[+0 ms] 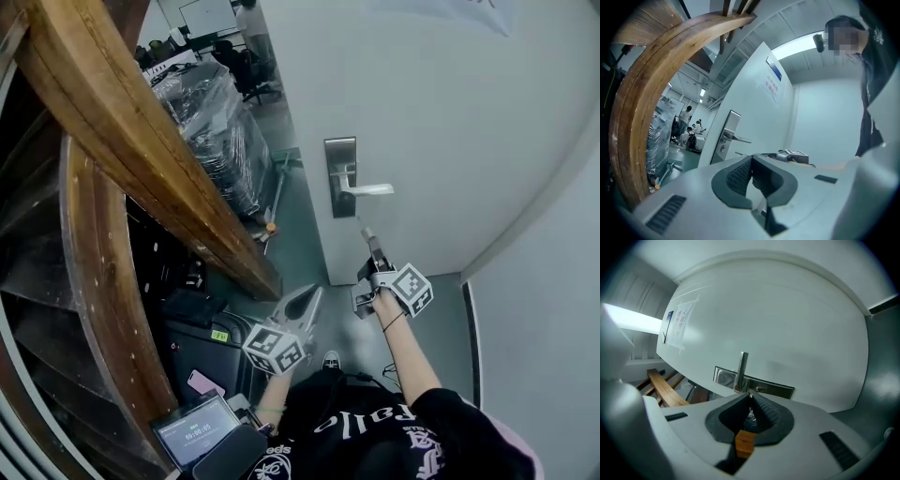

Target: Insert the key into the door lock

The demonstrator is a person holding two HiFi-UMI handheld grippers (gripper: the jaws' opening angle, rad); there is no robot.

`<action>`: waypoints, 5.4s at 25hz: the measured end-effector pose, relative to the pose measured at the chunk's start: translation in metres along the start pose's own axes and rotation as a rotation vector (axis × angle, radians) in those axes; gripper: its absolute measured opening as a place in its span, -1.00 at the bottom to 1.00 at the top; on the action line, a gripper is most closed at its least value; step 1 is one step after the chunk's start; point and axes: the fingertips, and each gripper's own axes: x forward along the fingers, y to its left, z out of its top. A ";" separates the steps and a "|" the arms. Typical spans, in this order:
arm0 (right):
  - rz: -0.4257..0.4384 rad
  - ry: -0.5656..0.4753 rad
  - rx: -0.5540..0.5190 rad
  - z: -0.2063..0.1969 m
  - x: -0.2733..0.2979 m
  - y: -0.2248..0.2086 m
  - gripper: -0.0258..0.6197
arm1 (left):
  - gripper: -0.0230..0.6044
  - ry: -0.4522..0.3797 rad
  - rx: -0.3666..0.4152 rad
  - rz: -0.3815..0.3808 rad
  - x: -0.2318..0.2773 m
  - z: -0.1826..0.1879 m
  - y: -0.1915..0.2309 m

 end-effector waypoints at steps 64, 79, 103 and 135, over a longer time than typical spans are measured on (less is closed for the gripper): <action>-0.043 0.234 -0.261 -0.041 0.100 -0.031 -0.81 | -0.91 0.030 -0.048 0.028 0.019 0.003 0.085; 0.151 0.410 -0.493 -0.046 -0.087 0.041 -0.81 | -0.91 0.003 -0.053 0.037 0.011 -0.032 -0.030; 0.203 0.547 -0.480 -0.099 -0.308 0.061 -0.81 | -0.91 -0.023 -0.051 0.140 -0.128 -0.092 -0.189; 0.015 0.395 -0.479 -0.212 -0.513 0.090 -0.82 | -0.91 0.061 -0.060 -0.078 -0.314 -0.142 -0.282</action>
